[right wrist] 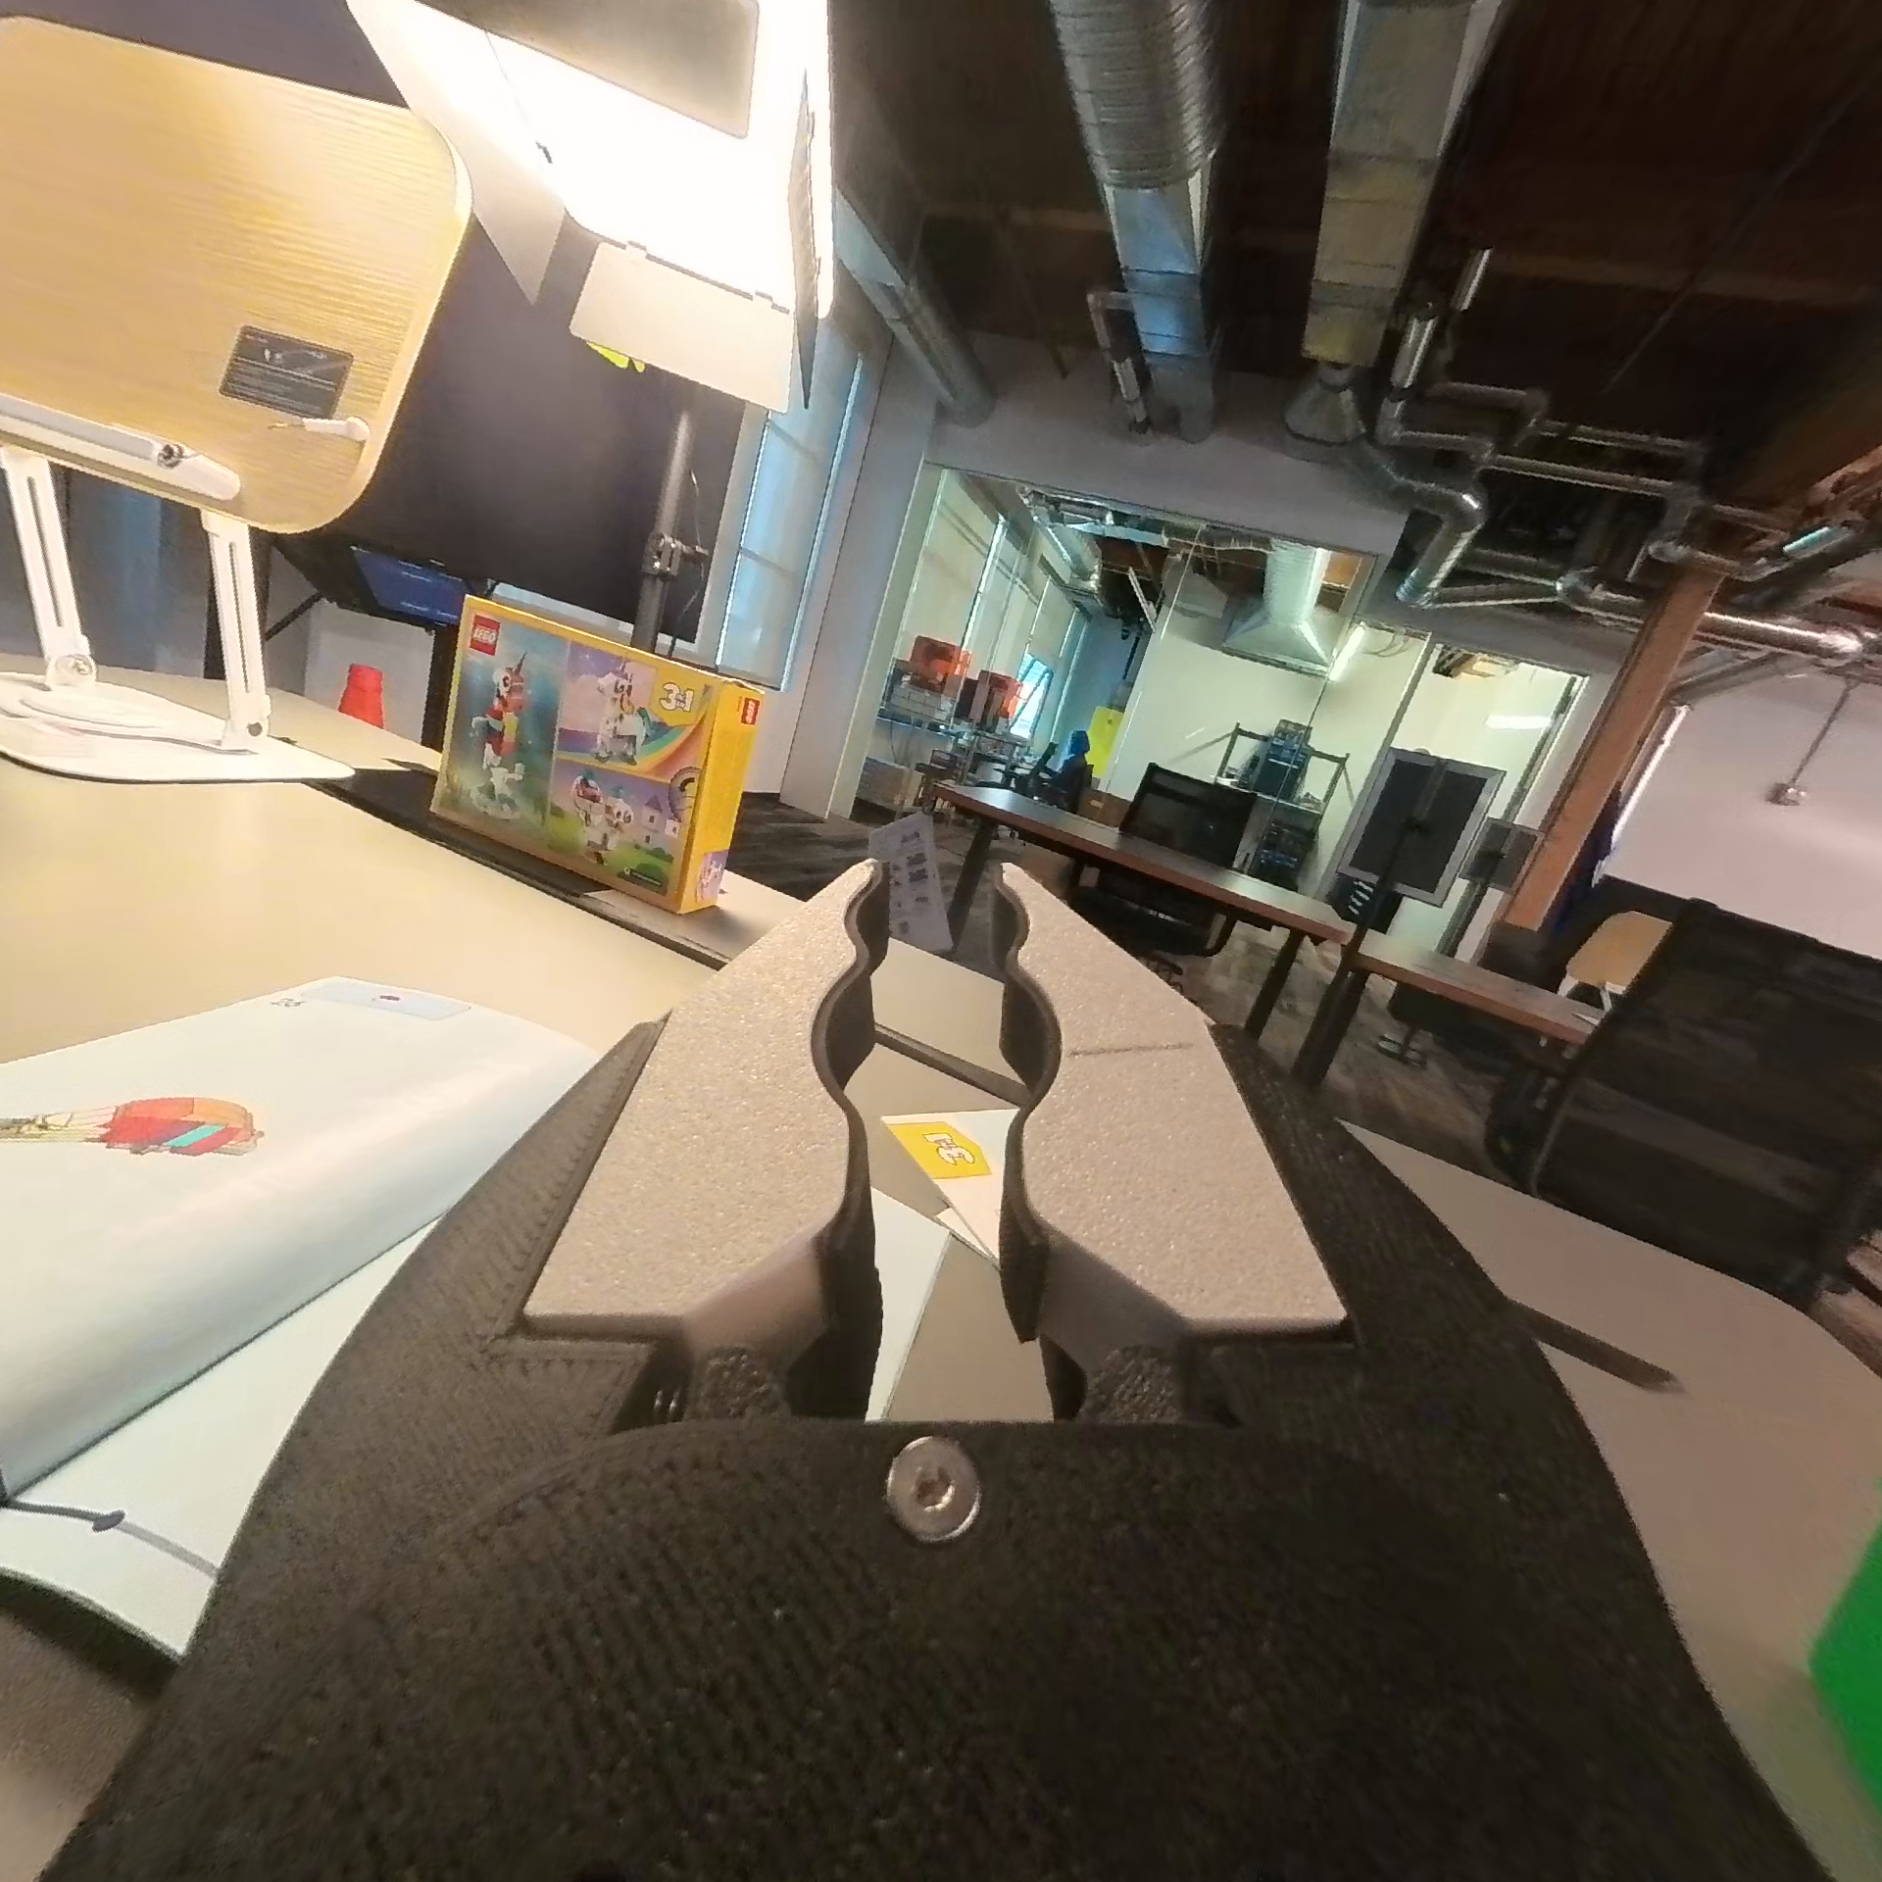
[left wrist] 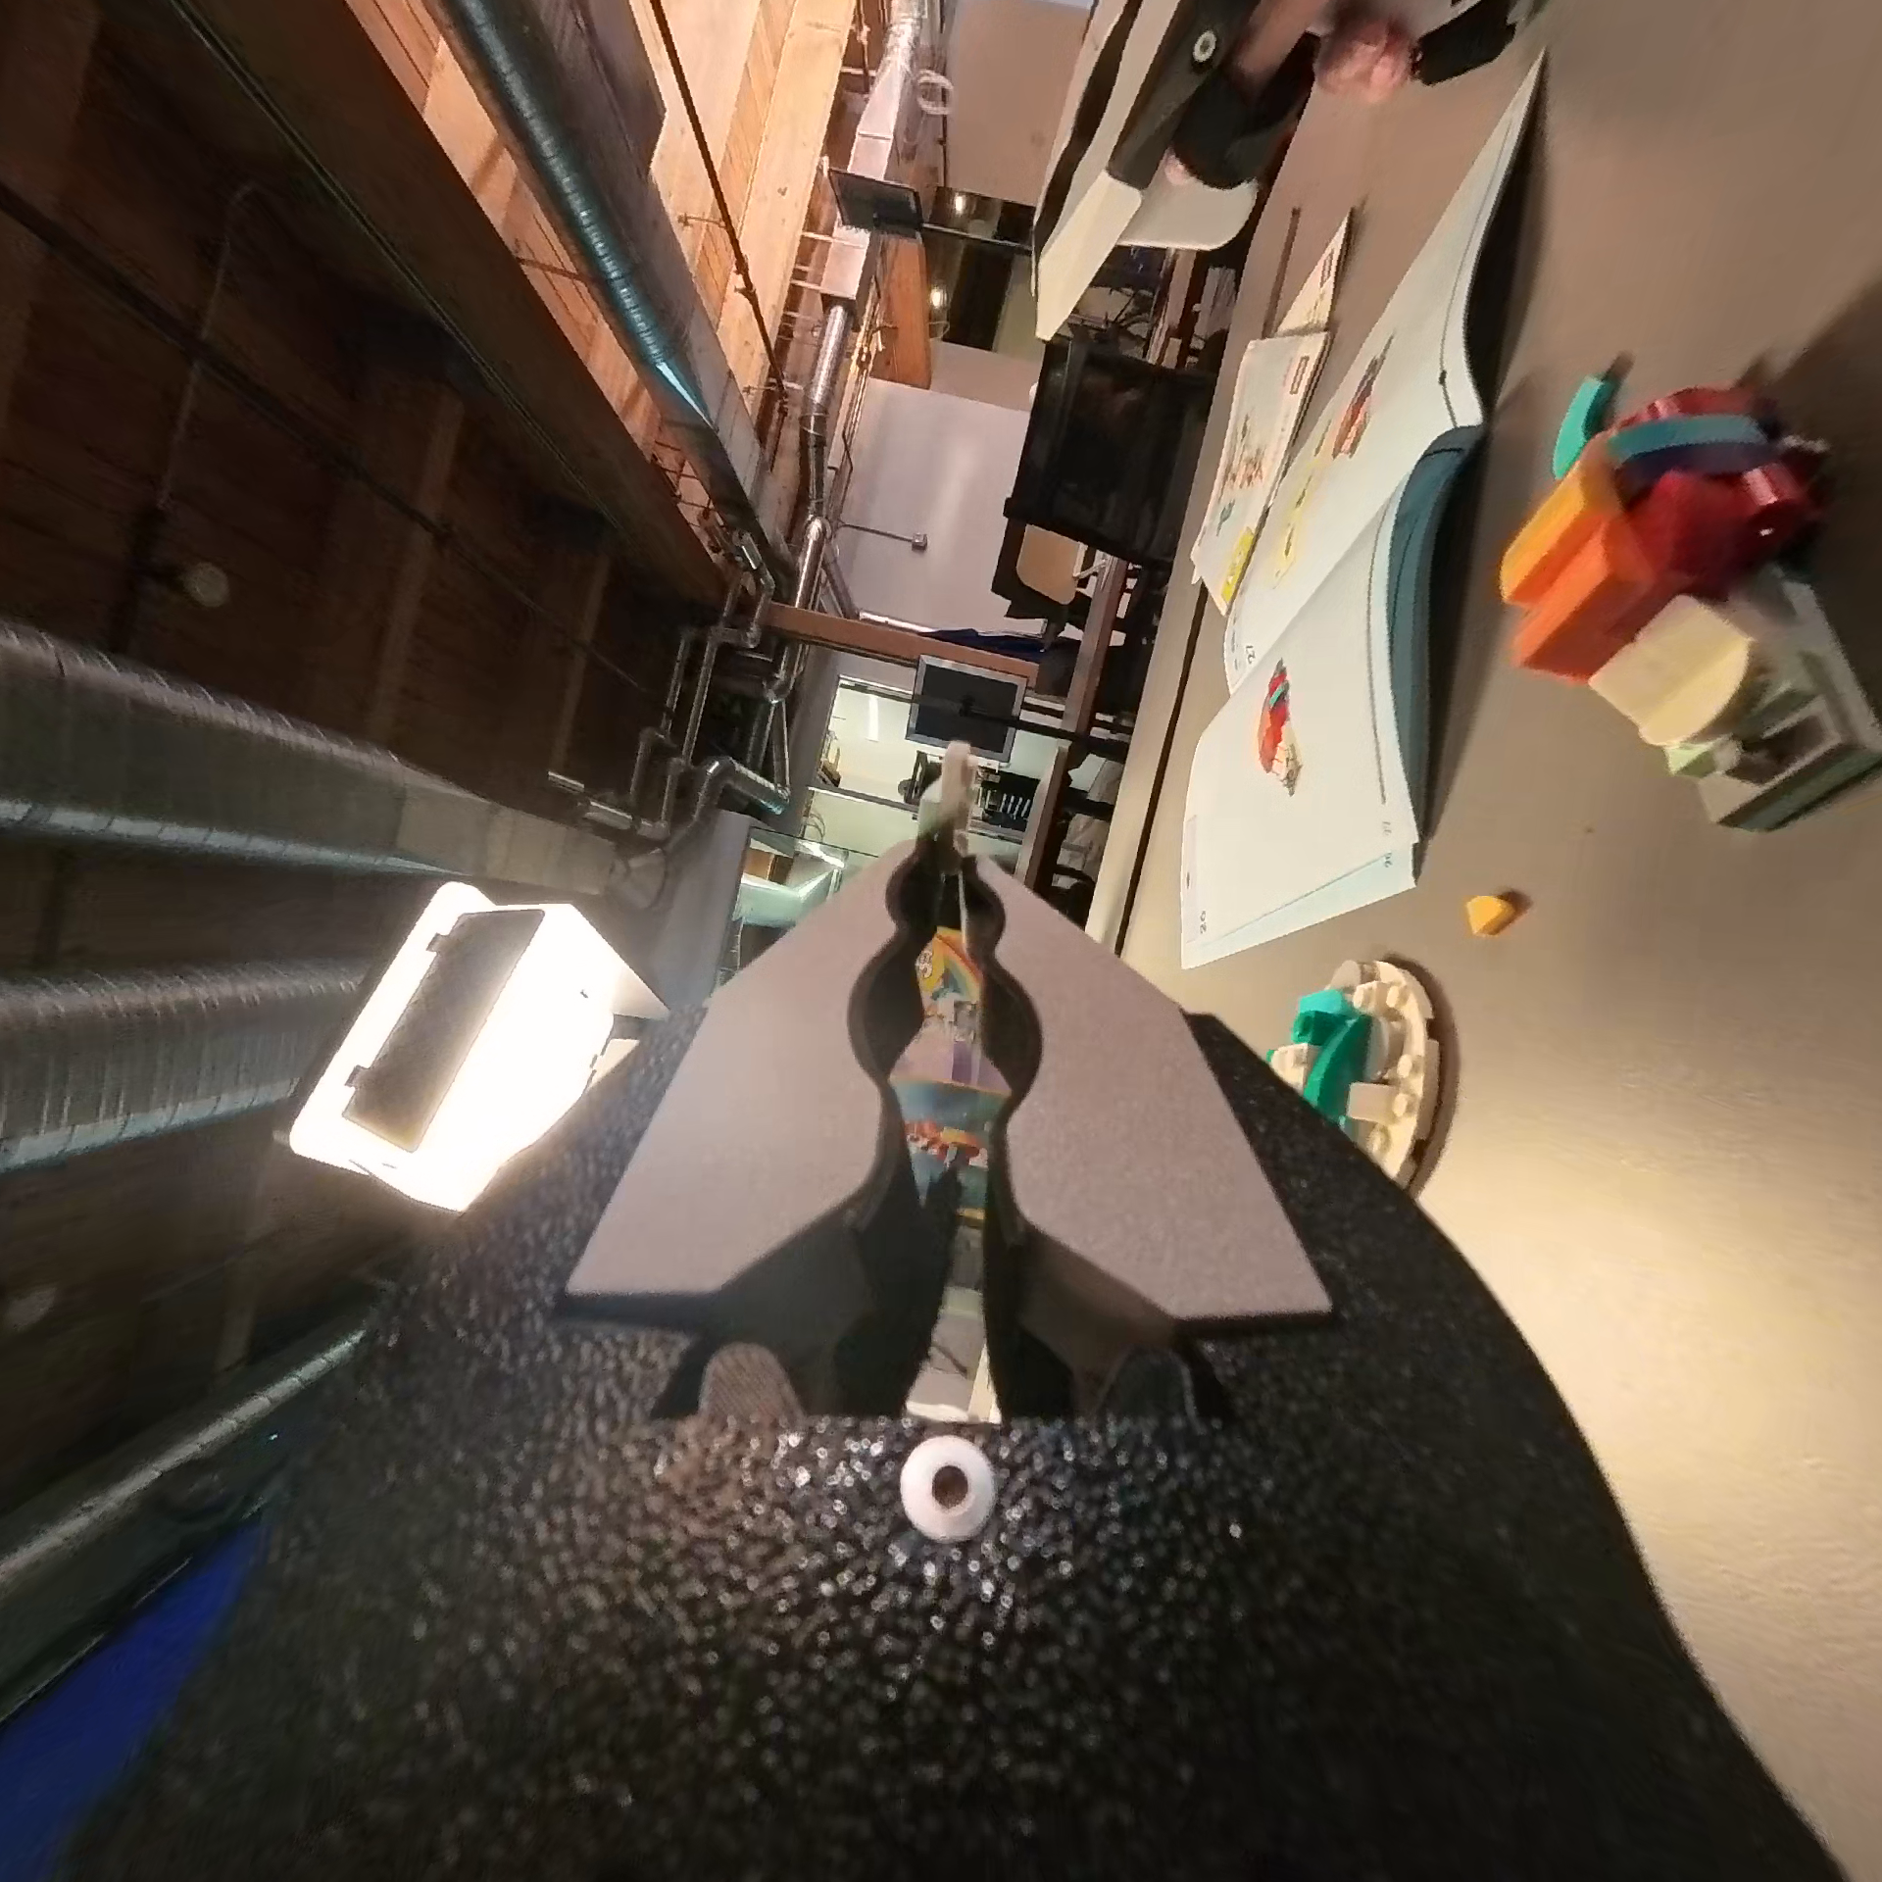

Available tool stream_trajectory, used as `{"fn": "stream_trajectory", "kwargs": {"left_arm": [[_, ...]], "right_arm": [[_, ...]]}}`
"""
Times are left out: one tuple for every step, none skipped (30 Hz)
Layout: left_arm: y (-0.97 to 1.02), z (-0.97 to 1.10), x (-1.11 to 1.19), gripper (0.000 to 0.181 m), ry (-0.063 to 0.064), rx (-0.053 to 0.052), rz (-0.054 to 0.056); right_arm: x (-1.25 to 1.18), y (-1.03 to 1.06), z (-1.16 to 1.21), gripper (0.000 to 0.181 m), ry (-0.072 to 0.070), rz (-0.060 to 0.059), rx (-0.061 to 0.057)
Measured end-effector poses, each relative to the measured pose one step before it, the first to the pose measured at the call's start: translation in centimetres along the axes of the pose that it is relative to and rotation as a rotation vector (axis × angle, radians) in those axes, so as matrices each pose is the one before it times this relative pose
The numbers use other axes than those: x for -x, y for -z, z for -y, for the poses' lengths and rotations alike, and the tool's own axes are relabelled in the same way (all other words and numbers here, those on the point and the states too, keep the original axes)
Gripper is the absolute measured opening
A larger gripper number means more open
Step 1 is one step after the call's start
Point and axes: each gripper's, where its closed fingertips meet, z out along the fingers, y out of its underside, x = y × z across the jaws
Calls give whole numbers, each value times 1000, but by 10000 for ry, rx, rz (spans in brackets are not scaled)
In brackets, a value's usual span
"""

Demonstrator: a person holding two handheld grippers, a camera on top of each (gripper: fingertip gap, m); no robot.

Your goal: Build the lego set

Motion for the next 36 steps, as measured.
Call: {"fn": "stream_trajectory", "kwargs": {"left_arm": [[13,-48,50,1,5,14,12],[4,-15,53,1,21,9,11],[14,-3,57,1,17,5,12],[19,22,65,1,-14,-4,24],[1,28,33,1,-24,-6,7],[-8,-2,-7,1,-5,6,-20],[-36,-45,-70,1,31,29,-73],[-41,-95,-329,1,187,54,-298],[-48,-109,-745,1,517,61,-653],[-64,-61,-831,1,660,-57,-691],[-93,-221,-552,1,673,45,-529],[-90,-166,-322,1,647,89,-463],[-37,15,-21,1,645,79,-323],[85,314,310,1,593,16,-158],[113,519,265,1,673,-22,-246],[51,466,-60,1,893,69,-484],[-16,371,-407,1,1191,172,-709],[-24,349,-936,1,1429,208,-1046],[34,465,-1287,1,1458,122,-1212],[53,472,-1084,1,1468,9,-1003],[73,345,-1130,1,1369,44,-1030],[115,372,-970,1,1180,-70,-886],[156,342,-891,1,1033,-114,-844],[182,406,-510,1,902,-215,-590],[176,318,-163,1,749,-228,-344],[126,74,-215,1,684,-83,-394],[80,-1,-351,1,641,-56,-477],[59,60,-311,1,582,-135,-444],[32,26,-241,1,504,-146,-388],[0,-76,-95,1,412,-96,-276],[-13,-218,30,1,346,-2,-171],[-17,-437,33,1,305,147,-161],[-9,-475,234,0,278,192,-21],[11,-532,298,1,278,251,28],[16,-632,171,1,311,355,-59],[10,-589,148,1,353,347,-79]], "right_arm": [[-15,-10,-16,17,-11,-5,5],[-9,-25,-20,17,-7,-9,7],[-28,-10,-15,17,-11,-15,4],[-16,-17,-14,17,-5,-11,5],[-60,-21,-35,17,3,-34,16],[-79,-7,-34,17,-5,-56,18],[-41,-16,-30,16,10,-30,17],[-31,-3,7,16,24,-32,1],[-20,2,17,16,29,-19,-5],[28,-2,2,16,26,10,-2],[19,-2,-6,16,27,10,1],[3,8,11,16,42,-5,-4],[32,22,55,16,36,15,-22],[70,23,50,16,22,32,-25],[64,5,41,16,18,31,-17],[82,16,35,16,15,42,-18],[78,9,39,16,-1,46,-19],[62,4,37,16,-20,40,-17],[21,7,37,16,-28,22,-21],[15,13,34,16,-42,26,-22],[24,-6,26,16,-55,30,-15],[2,10,38,16,-51,20,-20],[45,0,47,16,-38,40,-29],[69,-22,11,16,-32,44,-14],[69,-25,8,16,-10,41,-9],[85,-34,16,16,3,44,-12],[78,-19,8,16,2,40,-4],[42,-9,3,16,-1,21,-1],[26,6,15,16,1,14,-7],[41,-9,-27,16,-7,21,9],[32,-16,-34,16,-1,16,13],[-23,-11,-27,16,-1,-13,14],[-17,3,7,16,-17,-4,-2],[-10,7,20,16,-24,-1,-9],[0,13,11,16,-19,0,-7],[31,-9,21,16,-19,15,-9]]}}
